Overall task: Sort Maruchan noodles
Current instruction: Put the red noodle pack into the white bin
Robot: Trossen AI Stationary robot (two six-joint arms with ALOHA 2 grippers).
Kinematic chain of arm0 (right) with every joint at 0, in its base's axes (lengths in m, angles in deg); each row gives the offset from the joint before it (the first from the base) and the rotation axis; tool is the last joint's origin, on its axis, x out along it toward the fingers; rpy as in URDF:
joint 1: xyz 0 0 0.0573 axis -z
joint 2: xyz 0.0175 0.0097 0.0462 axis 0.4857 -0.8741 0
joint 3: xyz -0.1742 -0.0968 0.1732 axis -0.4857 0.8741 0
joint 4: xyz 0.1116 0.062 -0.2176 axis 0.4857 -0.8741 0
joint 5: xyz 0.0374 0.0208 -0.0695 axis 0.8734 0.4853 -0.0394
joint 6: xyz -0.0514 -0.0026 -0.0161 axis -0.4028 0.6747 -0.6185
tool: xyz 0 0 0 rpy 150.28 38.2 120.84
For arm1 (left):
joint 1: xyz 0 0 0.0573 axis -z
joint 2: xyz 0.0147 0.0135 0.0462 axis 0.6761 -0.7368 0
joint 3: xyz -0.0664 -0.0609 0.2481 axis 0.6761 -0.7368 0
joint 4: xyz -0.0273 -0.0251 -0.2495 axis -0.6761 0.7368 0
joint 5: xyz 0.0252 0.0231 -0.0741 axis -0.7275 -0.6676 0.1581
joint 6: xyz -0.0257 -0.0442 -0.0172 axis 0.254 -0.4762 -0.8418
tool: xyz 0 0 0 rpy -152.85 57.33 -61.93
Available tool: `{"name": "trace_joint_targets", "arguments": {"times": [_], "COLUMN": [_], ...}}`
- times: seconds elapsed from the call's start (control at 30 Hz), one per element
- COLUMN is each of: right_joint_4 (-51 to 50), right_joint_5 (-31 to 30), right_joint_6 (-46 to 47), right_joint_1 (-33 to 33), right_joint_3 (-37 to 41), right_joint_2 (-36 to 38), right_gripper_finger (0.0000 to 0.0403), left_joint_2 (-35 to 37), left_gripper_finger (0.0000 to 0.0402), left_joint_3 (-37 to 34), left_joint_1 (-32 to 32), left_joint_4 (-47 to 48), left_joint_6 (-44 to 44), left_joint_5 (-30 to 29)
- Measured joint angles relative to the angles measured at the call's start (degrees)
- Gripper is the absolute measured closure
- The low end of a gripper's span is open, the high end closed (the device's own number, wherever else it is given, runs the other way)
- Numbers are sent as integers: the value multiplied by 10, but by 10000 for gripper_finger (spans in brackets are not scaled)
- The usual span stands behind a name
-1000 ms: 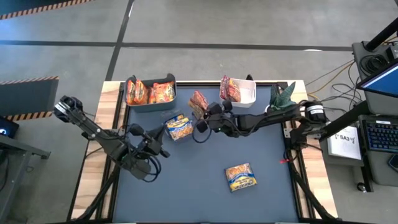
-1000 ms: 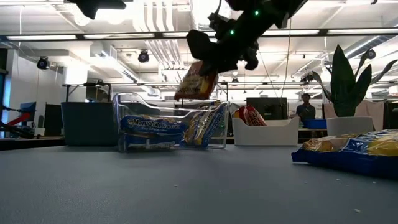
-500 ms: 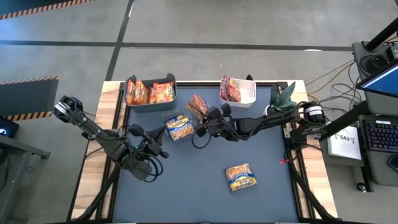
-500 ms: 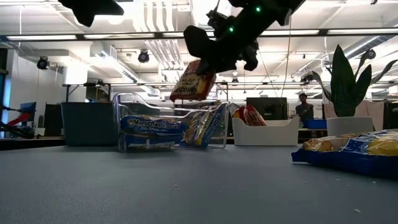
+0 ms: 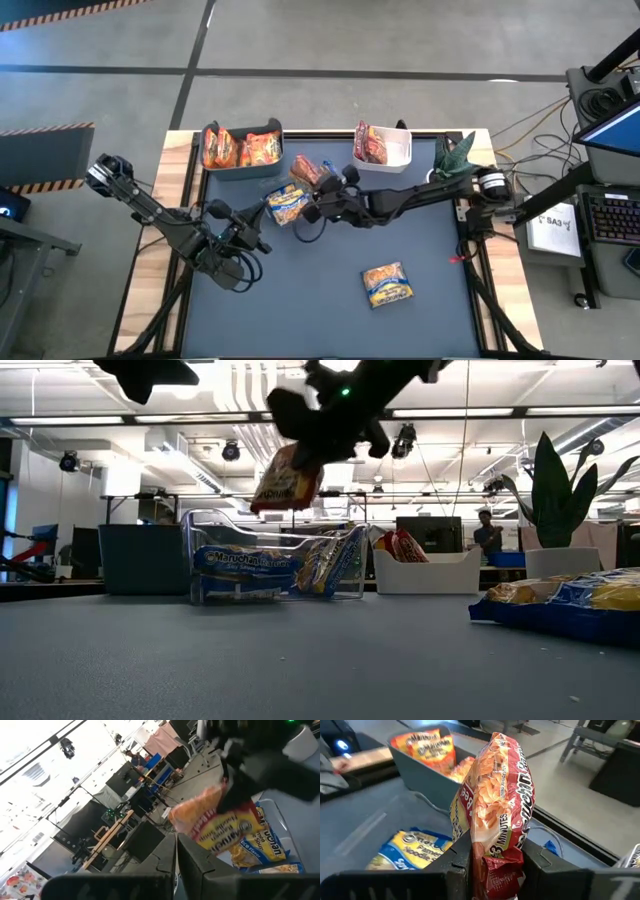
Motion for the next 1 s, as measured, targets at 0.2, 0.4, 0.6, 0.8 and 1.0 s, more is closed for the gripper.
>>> {"name": "trace_joint_targets", "arguments": {"times": [0.2, 0.4, 0.6, 0.8, 1.0], "right_joint_4": [-113, -229, -273, -288, -287], "right_joint_5": [-42, -51, -46, -47, -50], "right_joint_6": [1, 39, 68, 93, 96], "right_joint_1": [1, -5, -8, -6, 0], "right_joint_3": [-93, -159, -170, -159, -157], "right_joint_2": [-65, -94, -97, -106, -118], "right_gripper_finger": [319, 319, 319, 319, 319], "left_joint_2": [0, 0, 0, 0, 0], "left_gripper_finger": [402, 402, 402, 402, 402], "left_joint_3": [-2, -3, -9, -9, -9], "left_joint_1": [0, 0, 0, 0, 0], "left_joint_4": [0, 0, 0, 0, 0], "left_joint_6": [0, -1, -6, -11, -11], "left_joint_5": [0, 0, 0, 0, 0]}}
